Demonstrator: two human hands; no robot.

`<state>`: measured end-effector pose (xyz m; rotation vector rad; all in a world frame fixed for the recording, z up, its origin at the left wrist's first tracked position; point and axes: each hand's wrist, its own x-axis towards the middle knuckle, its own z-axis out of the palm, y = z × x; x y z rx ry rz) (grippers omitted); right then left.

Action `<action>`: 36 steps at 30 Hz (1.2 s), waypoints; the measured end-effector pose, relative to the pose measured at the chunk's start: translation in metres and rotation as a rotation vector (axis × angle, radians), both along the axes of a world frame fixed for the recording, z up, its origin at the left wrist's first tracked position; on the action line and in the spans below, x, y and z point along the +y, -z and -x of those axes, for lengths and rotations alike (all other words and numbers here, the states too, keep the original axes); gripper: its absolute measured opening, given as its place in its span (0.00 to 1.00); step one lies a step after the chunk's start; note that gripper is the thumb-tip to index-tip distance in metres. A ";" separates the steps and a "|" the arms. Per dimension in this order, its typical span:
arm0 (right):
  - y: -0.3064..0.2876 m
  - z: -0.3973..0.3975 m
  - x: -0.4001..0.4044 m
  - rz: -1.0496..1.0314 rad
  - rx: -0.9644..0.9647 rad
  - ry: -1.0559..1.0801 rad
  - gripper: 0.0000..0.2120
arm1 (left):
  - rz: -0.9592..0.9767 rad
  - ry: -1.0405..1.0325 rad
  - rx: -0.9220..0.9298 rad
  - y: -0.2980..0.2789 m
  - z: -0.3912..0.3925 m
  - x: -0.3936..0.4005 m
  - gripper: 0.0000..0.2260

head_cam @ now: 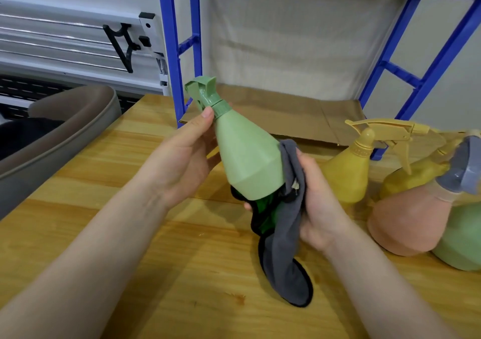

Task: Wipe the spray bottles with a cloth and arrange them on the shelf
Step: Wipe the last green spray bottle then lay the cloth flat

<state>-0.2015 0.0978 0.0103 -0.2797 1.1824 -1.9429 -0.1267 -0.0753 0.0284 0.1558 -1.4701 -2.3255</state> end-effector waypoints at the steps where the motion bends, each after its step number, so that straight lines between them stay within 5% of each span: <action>1: 0.001 0.000 0.000 -0.016 0.008 -0.032 0.22 | -0.002 0.006 0.005 -0.001 0.000 0.001 0.16; 15: 0.002 -0.004 -0.001 -0.105 0.891 0.108 0.23 | 0.153 0.075 0.056 0.009 0.002 0.045 0.12; 23: 0.011 -0.016 -0.009 -0.103 1.011 0.246 0.25 | 0.065 0.052 0.041 0.006 0.000 0.041 0.12; 31: 0.024 -0.016 -0.014 -0.291 1.051 0.178 0.31 | -0.107 -0.091 -0.061 0.008 0.005 0.019 0.24; 36: 0.030 -0.017 -0.016 -0.324 1.044 0.145 0.34 | -0.183 -0.129 -0.044 0.005 0.005 0.011 0.13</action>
